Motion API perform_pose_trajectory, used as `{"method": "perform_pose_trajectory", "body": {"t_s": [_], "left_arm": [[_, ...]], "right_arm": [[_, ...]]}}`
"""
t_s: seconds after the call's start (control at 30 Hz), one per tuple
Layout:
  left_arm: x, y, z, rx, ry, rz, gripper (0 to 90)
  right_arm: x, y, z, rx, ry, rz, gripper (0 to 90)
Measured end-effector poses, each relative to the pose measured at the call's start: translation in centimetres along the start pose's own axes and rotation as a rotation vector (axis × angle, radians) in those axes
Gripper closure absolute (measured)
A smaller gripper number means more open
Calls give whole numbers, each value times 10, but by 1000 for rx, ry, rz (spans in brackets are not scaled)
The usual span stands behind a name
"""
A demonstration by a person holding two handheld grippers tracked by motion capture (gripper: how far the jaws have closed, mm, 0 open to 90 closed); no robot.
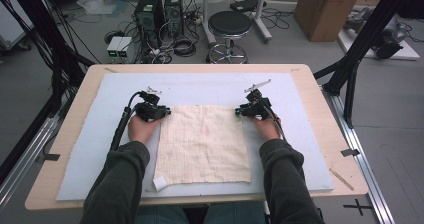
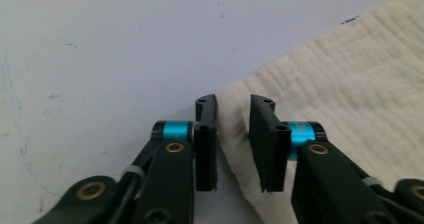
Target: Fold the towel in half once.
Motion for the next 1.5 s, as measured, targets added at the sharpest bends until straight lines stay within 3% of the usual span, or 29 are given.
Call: {"method": "perform_pose_trajectory", "body": {"t_s": [0.13,0.2,0.43,0.57,0.83,1.17,1.5], "left_arm": [[0,0,1,-7,-38,16,832],[-1,-1,1,-7,-42,3,855],[-4,2,6,13,-74,35,867],[-6,6,13,38,-87,46,867],[-8,12,26,80,-108,64,868],[-6,18,45,131,-136,53,868],[-2,15,60,174,-168,41,868]], "right_arm": [[0,-1,0,6,10,-5,781],[-2,-1,0,2,32,-6,840],[-3,0,1,6,58,-15,853],[-5,4,7,59,97,-35,856],[-9,9,21,85,101,-20,857],[-16,14,42,143,118,9,857],[-26,16,58,161,149,45,857]]}}
Point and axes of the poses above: each handheld gripper's, and its own axes: z roughly backward along the jaws, y roughly out of its top, x roughly to its right, the point moved 5 cm from there along -z, roughly forward along the jaws, and after that the axes turned 8 degrees about y, right-handed, at the moved point
